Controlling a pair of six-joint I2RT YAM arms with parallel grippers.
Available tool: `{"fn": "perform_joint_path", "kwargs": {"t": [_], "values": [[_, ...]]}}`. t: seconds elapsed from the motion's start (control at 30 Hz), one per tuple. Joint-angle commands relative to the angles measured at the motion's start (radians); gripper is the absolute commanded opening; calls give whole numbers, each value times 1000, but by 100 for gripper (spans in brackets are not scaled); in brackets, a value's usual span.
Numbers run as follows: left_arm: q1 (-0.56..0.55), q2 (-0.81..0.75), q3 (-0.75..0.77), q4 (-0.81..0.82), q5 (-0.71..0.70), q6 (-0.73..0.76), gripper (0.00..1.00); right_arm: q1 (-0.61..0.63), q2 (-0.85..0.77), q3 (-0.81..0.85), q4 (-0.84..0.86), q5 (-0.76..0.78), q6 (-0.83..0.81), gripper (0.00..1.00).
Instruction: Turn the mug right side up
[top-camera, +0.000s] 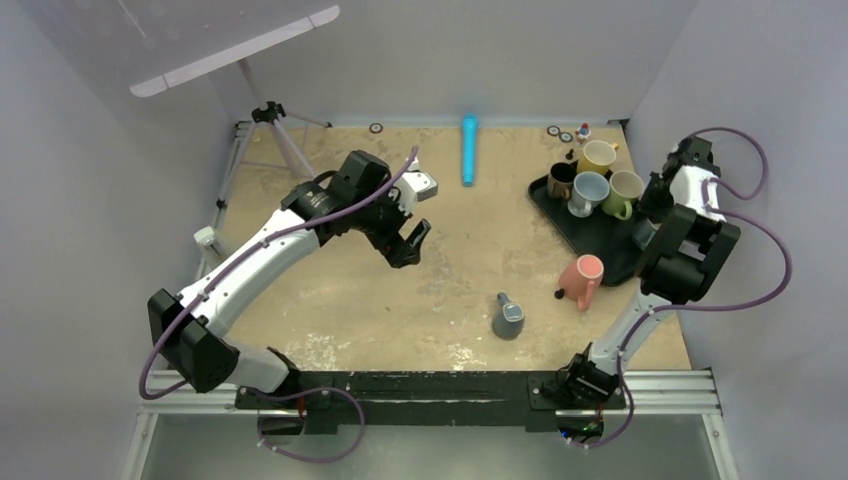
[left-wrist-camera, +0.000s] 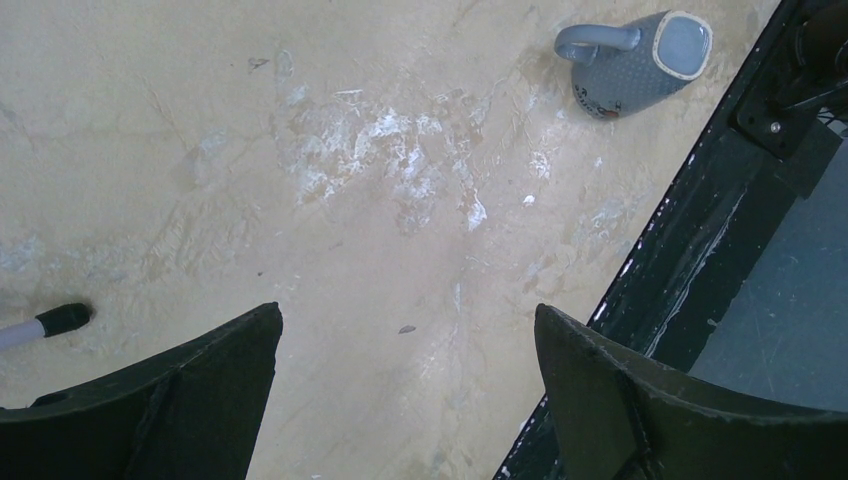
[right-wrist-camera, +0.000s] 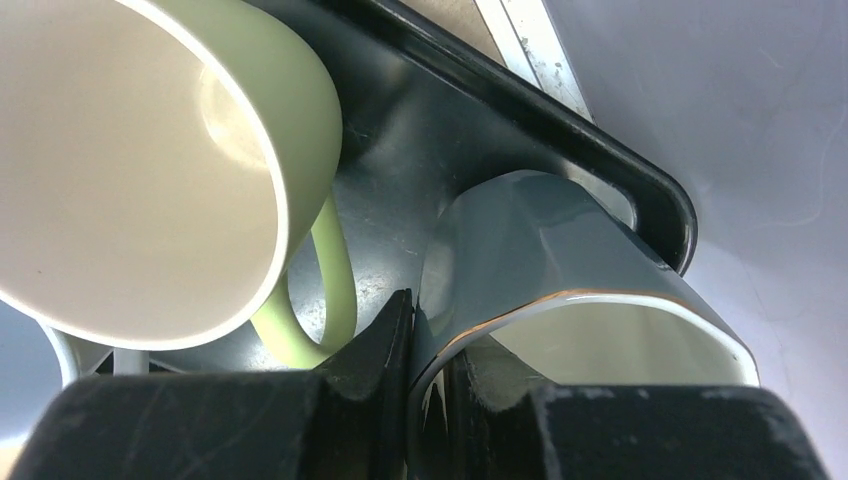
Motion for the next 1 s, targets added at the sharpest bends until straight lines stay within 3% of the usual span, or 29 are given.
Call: {"fn": "perform_joint_path", "kwargs": {"t": [0.0,0.23,0.43,0.63,0.77,0.97], "values": [[-2,-1,39,8,19,7,100,-13,-15,51,36,-35,-7,17],[-5,-1,14,23,87,-3,100,-12,-56,58,25,-22,-11,44],[-27,34,32,14,154,42,100,-11,-138,99,-30,28,-2,56],[-84,208,171,-87,173,82,97,40,-341,79,-93,58,20,77],[-85,198,162,-63,178,58,98,248,-493,35,-157,111,31,79],[-53,92,53,-36,24,111,100,697,-547,-1,-298,116,136,79]]}}
